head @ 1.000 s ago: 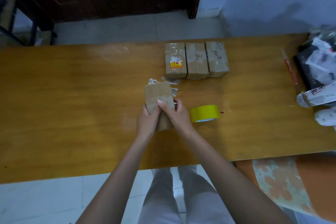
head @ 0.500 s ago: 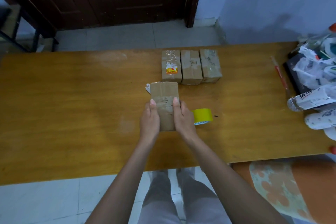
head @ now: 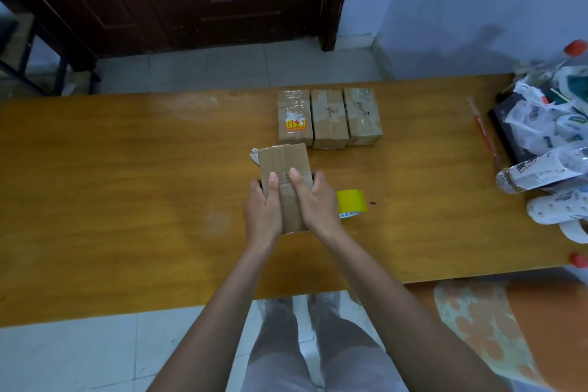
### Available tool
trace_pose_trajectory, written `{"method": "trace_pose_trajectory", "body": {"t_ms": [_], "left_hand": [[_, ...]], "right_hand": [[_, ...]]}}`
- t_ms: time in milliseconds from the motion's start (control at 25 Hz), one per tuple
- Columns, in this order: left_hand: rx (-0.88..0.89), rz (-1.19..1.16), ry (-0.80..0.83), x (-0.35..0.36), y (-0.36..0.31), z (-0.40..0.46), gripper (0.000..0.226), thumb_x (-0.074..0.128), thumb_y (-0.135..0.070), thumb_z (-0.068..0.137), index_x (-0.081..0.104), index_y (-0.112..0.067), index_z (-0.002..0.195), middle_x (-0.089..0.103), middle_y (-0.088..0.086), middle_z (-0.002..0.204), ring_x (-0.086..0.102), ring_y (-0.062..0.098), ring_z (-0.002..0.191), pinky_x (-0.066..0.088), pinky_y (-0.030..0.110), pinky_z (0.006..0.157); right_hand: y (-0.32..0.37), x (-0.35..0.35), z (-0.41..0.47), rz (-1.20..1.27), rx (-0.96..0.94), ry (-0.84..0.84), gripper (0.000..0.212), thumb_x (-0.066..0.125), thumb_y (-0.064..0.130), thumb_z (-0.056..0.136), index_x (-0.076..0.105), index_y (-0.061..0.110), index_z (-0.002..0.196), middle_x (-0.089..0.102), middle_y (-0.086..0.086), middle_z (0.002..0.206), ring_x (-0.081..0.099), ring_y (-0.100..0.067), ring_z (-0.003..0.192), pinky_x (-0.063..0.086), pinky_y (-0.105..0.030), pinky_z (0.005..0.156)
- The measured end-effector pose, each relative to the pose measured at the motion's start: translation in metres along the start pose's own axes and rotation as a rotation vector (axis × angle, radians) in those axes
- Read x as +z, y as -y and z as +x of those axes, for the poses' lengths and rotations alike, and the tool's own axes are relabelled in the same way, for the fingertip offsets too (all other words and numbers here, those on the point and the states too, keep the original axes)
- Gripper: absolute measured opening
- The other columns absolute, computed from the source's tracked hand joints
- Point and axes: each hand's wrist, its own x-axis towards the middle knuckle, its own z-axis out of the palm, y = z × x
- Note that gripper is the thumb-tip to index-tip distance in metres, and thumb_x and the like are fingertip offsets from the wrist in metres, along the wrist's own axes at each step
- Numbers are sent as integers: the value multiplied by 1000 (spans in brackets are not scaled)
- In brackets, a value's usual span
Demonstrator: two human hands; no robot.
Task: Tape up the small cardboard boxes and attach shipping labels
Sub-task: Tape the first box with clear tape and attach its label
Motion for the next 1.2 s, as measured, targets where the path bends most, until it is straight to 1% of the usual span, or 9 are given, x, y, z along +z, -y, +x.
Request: {"method": "trace_pose_trajectory", "body": {"t_ms": [160,280,440,600,680,840,920,1080,1200], "left_hand": [[-34,-30,21,1,3,-1,41,30,-48,103,55,-16,105,63,-4,92,63,15,89,51,32,68],[-143,-220,129,1,2,3,60,16,-51,104,57,-12,121,65,10,115,62,24,108,52,49,93],[-179,-525,324,-11,-1,12,64,37,-67,92,61,-20,128,68,9,122,65,26,113,56,44,89],[-223,-656,391,-7,-2,11,79,46,-75,79,57,-20,134,67,8,126,63,25,117,53,43,92],[-253,-695,371,-6,3,10,74,44,-73,82,57,-21,134,67,8,126,64,26,116,53,45,91],[-343,-669,252,-8,10,13,44,41,-53,100,75,-26,104,74,6,108,72,26,98,59,40,71],[-332,-541,237,-9,8,18,46,36,-51,102,73,-24,105,75,5,104,72,24,96,58,42,77],[-257,-463,293,-17,-6,22,54,30,-60,98,68,-22,107,75,-6,90,70,6,82,52,29,74],[-140,-235,223,-4,-15,14,56,47,-69,88,55,-23,119,67,-9,105,64,5,94,50,23,72]], "right_hand": [[-4,-2,-2,-5,18,19,44,34,55,98,52,15,102,59,7,87,61,-20,88,50,-38,74],[-5,-3,4,195,131,100,52,23,51,102,52,15,126,58,-1,118,54,-18,108,44,-37,91],[-10,-13,10,666,226,323,62,41,64,92,54,18,132,62,-8,129,60,-23,118,50,-44,98],[-7,-12,7,847,220,427,61,32,63,95,66,20,121,67,-9,122,64,-23,113,55,-35,86],[-2,-13,7,822,253,370,62,37,65,91,63,19,124,66,-9,124,64,-24,114,56,-38,87],[-1,-12,9,655,237,233,47,43,50,98,55,19,132,59,-8,133,57,-25,122,44,-51,104],[2,-15,7,554,271,150,46,41,47,100,53,20,134,56,-5,137,54,-21,125,43,-47,106],[6,-25,3,355,159,200,65,42,76,82,63,25,117,70,3,110,66,-13,100,55,-36,86],[12,-16,1,157,78,82,72,56,79,68,53,25,115,65,15,97,64,-8,93,55,-35,81]]}}
